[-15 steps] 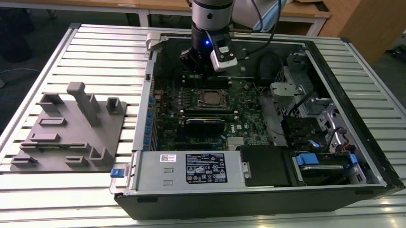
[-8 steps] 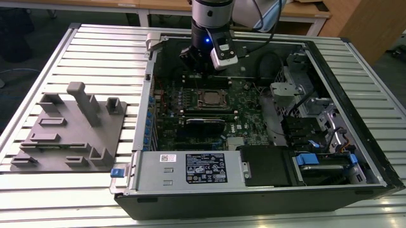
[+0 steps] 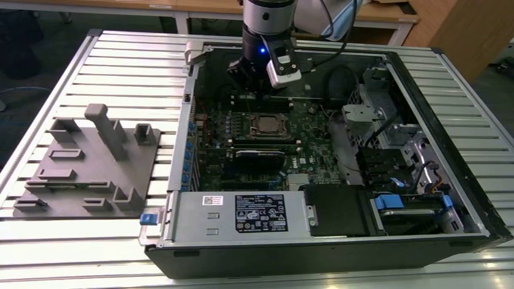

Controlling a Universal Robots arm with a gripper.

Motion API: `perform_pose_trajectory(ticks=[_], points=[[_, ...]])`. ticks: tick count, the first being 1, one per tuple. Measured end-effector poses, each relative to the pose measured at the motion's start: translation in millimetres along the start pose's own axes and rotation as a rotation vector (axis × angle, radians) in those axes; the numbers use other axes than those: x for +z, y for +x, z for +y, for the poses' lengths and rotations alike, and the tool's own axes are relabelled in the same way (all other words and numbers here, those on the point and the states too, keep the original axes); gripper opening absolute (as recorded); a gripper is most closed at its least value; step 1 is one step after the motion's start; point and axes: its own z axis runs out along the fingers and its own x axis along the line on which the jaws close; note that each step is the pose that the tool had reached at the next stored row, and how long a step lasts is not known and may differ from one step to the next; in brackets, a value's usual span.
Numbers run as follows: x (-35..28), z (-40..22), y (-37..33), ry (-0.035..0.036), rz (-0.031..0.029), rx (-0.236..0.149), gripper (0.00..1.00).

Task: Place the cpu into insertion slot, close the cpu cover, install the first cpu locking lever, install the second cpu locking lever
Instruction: 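Install the first cpu locking lever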

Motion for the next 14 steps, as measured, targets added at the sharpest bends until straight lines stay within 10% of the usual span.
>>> perform_pose_trajectory(ticks=[14], points=[[0.0, -2.4, 12.6, 0.0, 0.0, 0.0, 0.1]])
